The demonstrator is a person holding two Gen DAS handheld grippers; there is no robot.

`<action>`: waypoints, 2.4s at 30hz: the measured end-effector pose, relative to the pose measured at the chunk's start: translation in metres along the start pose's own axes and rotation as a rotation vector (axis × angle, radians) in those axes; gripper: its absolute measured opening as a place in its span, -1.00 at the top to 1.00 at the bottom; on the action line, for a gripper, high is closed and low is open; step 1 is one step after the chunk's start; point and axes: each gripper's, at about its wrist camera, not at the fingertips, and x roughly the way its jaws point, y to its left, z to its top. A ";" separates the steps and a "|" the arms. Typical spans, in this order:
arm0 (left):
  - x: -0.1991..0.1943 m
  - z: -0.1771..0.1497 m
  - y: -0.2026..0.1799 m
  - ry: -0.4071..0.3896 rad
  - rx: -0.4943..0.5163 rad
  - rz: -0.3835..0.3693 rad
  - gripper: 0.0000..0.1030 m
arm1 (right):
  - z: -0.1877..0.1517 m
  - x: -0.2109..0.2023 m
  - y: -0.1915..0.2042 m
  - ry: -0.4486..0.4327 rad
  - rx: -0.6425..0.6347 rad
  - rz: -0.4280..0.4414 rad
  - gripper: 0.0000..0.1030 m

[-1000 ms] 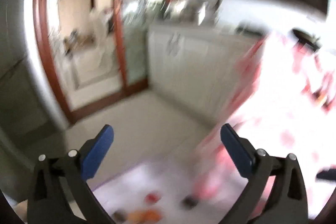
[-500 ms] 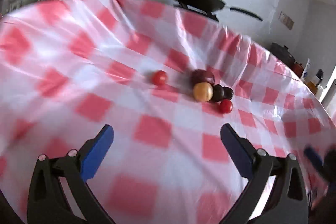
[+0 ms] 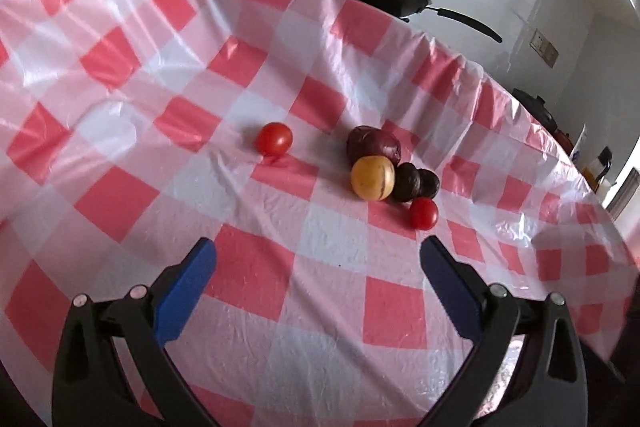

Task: Organize fruits
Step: 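Return both tools to the fruit row on the tablecloth, then grasp the red tomato with the right tool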

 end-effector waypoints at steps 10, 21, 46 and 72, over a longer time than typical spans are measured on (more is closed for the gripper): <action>0.015 0.003 0.020 0.071 -0.124 -0.022 -0.97 | 0.058 0.115 0.005 0.187 -0.002 -0.157 -0.86; 0.015 0.002 0.019 0.068 -0.125 -0.015 -0.97 | 0.067 0.160 0.044 0.214 -0.199 -0.209 0.03; 0.011 -0.004 0.000 0.059 -0.004 0.011 -0.97 | 0.017 0.039 0.017 -0.022 -0.082 -0.032 -0.62; 0.013 -0.007 -0.004 0.090 0.025 -0.016 -0.97 | -0.012 0.051 0.020 0.232 -0.256 -0.060 -0.05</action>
